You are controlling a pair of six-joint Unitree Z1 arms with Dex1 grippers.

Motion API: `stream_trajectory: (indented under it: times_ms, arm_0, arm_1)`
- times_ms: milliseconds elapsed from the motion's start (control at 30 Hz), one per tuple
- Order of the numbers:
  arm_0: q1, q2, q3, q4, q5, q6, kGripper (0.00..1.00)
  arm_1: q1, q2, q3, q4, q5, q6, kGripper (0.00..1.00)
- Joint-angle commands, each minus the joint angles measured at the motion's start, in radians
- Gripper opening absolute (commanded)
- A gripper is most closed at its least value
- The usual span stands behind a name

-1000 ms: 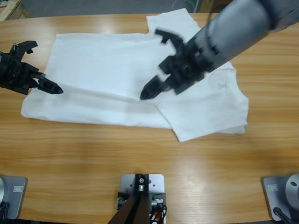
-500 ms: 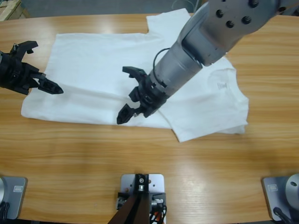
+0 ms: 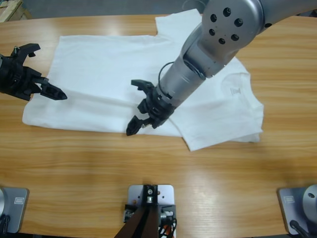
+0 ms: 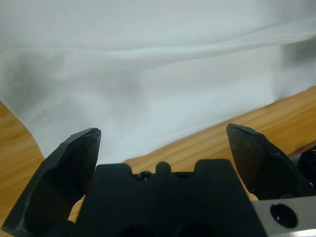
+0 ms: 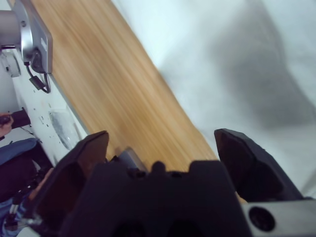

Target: Fold clothes

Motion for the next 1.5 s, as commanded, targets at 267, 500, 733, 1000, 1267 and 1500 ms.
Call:
stream_trajectory:
  times_ms: [267, 500, 733, 1000, 1267, 1500]
  arm_0:
    - [-0.011, 0.032, 0.009, 0.013, 0.015, 0.008, 1.000]
    - [-0.011, 0.034, 0.009, 0.012, 0.016, 0.008, 1.000]
    - [-0.011, 0.038, 0.008, 0.012, 0.016, 0.008, 1.000]
    - [-0.011, 0.045, 0.007, 0.012, 0.016, 0.008, 1.000]
    - [-0.011, 0.050, 0.008, 0.012, 0.018, 0.007, 1.000]
    - [0.205, -0.025, 0.016, 0.015, 0.031, -0.053, 1.000]
  arm_1:
    - [-0.091, 0.059, -0.020, 0.031, -0.020, -0.060, 0.872]
    - [-0.098, 0.085, -0.036, 0.048, -0.022, -0.072, 0.872]
    - [-0.101, 0.099, -0.038, 0.059, -0.055, -0.075, 0.872]
    - [-0.147, 0.092, -0.096, 0.141, -0.158, -0.100, 0.872]
    - [-0.181, 0.117, -0.270, 0.313, -0.221, -0.159, 0.875]
    - [-0.309, 0.004, -0.260, 0.353, -0.221, -0.168, 1.000]
